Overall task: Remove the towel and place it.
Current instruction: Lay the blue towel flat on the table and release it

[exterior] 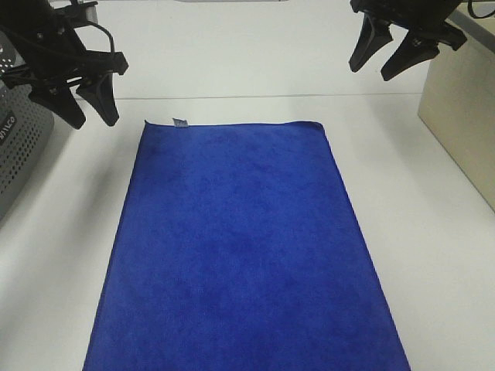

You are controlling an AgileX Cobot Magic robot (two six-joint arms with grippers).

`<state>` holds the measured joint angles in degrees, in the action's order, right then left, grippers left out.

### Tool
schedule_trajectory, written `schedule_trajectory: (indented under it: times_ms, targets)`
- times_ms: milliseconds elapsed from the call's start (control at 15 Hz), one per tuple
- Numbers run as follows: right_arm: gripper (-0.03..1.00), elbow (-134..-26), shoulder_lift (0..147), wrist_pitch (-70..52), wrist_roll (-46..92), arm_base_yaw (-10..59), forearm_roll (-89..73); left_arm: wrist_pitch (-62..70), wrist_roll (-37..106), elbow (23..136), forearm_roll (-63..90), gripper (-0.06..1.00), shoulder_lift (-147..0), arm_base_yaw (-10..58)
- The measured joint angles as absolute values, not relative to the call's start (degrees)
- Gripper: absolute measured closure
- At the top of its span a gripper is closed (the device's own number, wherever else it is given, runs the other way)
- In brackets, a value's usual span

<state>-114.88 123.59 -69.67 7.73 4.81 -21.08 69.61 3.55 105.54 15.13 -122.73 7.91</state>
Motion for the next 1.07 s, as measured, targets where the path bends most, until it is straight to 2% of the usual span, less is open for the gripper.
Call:
schedule_trajectory:
  times_ms: [267, 533, 1067]
  targets:
    - [0.39, -123.5, 133.4, -69.7, 9.6, 4.6, -21.4, 69.6, 4.3, 120.9, 17.1, 0.43, -134.6, 7.4]
    - [0.39, -130.3, 141.3, -69.7, 10.3, 4.1, -21.5, 69.6, 4.3, 130.5, 17.8, 0.43, -143.8, 6.9]
    - [0.39, -133.4, 148.8, -69.7, 12.7, 3.6, -23.3, 67.3, 4.3, 134.6, 18.3, 0.43, -150.0, 5.5]
